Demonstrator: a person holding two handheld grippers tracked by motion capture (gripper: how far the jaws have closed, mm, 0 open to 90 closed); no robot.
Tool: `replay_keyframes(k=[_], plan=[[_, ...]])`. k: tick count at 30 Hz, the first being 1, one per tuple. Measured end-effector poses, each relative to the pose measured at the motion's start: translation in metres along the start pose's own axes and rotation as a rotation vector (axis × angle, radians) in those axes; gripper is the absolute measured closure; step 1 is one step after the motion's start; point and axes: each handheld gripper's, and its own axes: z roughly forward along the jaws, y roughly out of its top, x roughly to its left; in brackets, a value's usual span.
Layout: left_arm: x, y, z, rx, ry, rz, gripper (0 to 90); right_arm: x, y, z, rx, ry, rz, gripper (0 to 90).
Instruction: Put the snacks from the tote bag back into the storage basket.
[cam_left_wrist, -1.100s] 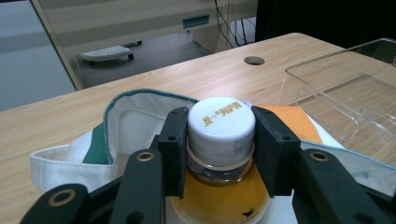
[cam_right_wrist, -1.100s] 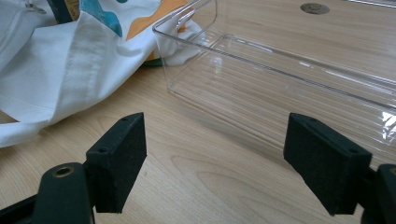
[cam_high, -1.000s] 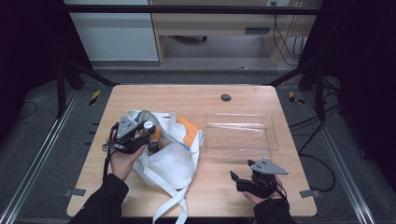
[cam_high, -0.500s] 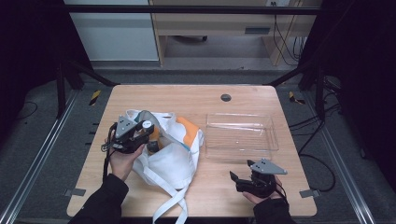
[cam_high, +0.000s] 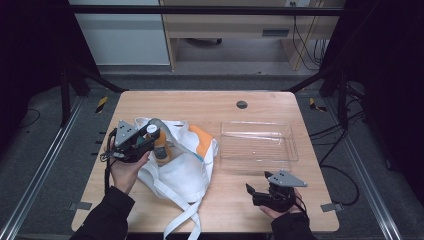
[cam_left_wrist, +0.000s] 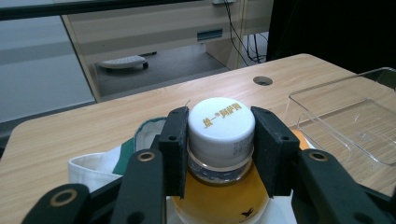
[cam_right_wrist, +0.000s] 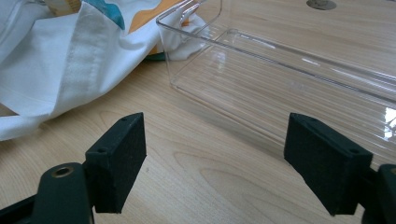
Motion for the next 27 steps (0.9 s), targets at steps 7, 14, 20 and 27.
replay_keyframes(k=[7,14,20,27], plan=[[-0.001,0.008,-0.008,-0.01,0.004,-0.007,58.6,0.0,0.0,0.0,0.0,0.001,0.0,20.6],[-0.002,0.016,-0.019,-0.027,0.0,-0.013,58.6,0.0,0.0,0.0,-0.004,0.0,-0.003,19.8],[-0.004,0.021,-0.025,-0.036,-0.005,-0.015,58.7,0.0,0.0,0.0,-0.005,0.0,-0.003,19.2],[-0.011,0.026,-0.03,-0.047,-0.007,-0.007,58.7,0.0,0.0,0.0,-0.004,0.0,-0.003,19.1]])
